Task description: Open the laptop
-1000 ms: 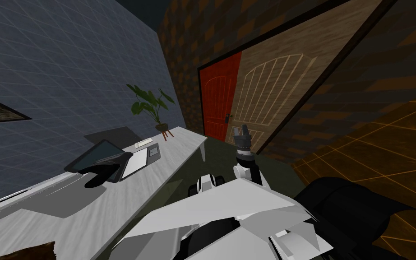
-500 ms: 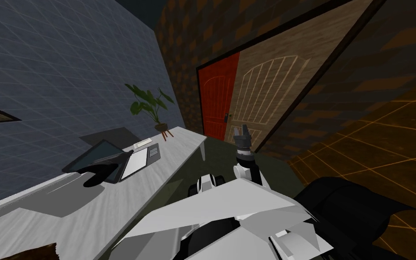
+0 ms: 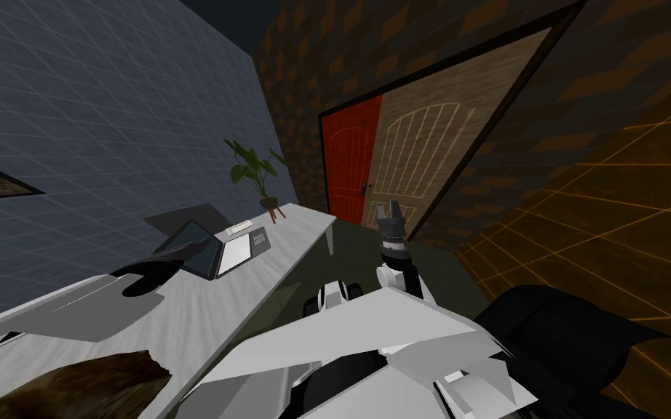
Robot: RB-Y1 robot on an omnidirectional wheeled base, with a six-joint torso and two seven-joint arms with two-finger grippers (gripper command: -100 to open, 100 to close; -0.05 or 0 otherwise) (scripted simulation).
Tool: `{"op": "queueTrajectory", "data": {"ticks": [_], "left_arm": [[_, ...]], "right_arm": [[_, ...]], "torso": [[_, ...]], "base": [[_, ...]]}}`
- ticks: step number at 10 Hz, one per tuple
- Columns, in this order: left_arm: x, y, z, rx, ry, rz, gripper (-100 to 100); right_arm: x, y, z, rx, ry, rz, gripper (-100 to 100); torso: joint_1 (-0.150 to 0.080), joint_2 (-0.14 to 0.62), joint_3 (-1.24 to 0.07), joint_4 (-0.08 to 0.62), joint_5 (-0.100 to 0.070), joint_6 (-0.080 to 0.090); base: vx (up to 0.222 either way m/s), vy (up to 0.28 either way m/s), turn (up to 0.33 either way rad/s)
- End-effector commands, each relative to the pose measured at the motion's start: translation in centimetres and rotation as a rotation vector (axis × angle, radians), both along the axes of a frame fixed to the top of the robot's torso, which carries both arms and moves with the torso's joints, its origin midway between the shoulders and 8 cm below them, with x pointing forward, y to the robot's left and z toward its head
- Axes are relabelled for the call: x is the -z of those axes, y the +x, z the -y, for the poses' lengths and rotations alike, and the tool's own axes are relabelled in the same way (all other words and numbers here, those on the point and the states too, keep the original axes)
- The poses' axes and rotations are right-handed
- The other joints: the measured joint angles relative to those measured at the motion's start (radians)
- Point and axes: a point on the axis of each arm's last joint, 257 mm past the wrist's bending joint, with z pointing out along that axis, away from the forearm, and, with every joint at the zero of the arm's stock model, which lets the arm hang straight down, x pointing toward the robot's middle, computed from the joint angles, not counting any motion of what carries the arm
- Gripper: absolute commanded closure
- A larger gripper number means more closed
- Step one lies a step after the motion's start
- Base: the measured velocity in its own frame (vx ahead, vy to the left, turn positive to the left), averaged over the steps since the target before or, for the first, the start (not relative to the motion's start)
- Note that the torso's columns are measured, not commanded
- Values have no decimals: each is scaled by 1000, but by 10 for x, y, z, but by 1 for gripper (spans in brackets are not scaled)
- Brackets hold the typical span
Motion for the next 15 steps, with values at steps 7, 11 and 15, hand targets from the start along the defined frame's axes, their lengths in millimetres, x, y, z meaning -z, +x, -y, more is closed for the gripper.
{"op": "queueTrajectory", "data": {"ticks": [7,11,15], "left_arm": [[-23,6,0,-29,-46,62,-100],[-30,2,10,-50,-33,62,-100],[-30,2,10,-50,-33,62,100]], "right_arm": [[0,0,0,0,0,0,0],[0,0,0,0,0,0,0],[0,0,0,0,0,0,0]], "torso": [[14,-9,-4,-4,10,5],[17,-5,0,-3,13,2],[19,2,6,0,15,-2]], "base": [[-54,76,-46],[10,48,-66],[9,23,-15]]}}
